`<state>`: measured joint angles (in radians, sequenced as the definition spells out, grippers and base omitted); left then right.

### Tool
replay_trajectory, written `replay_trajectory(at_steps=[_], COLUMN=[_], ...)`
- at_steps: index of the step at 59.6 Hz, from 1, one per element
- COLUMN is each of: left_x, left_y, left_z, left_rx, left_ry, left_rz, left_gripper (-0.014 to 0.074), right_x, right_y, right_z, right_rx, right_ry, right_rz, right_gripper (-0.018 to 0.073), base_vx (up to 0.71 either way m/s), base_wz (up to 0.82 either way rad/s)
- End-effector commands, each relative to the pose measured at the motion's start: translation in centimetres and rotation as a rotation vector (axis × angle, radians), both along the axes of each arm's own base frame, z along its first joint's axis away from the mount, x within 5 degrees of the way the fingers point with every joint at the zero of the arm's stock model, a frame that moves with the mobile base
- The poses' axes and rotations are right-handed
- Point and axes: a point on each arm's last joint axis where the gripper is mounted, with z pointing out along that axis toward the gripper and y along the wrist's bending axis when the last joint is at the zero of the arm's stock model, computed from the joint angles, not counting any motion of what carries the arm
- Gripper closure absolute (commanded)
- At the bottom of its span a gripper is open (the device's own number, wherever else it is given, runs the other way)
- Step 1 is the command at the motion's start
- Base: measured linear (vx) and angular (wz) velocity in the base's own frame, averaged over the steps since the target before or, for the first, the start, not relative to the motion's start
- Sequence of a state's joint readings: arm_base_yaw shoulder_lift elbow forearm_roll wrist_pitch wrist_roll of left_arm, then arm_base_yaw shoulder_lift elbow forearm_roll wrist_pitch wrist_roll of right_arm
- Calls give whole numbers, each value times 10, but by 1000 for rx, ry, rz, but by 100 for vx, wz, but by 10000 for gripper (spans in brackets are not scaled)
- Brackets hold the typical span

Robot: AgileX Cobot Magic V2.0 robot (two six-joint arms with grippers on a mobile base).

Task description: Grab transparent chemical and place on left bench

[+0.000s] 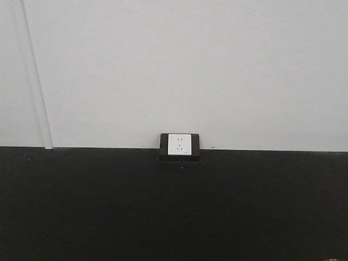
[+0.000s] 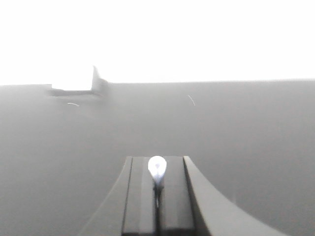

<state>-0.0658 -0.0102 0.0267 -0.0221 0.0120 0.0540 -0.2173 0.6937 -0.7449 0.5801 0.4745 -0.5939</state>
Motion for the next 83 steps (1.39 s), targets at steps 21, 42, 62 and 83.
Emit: replay_trajectory(at_steps=[21, 42, 62, 83], left_x=[-1, -1, -1, -1], left_y=[0, 0, 0, 0], left_z=[3, 3, 3, 3], left_rx=[-14, -14, -14, -14], left_ry=[-81, -81, -81, -81], left_rz=[-1, -1, -1, -1], left_gripper=[600, 600, 600, 600], right_x=[-58, -63, -63, -63], right_y=[15, 20, 22, 22], right_z=[-7, -47, -50, -50], right_rx=[12, 64, 65, 65], right_ry=[-196, -196, -172, -172], right_rz=[16, 52, 74, 73], right_gripper=[562, 562, 562, 562], base_vx=[0, 0, 0, 0], base_wz=[0, 0, 0, 0])
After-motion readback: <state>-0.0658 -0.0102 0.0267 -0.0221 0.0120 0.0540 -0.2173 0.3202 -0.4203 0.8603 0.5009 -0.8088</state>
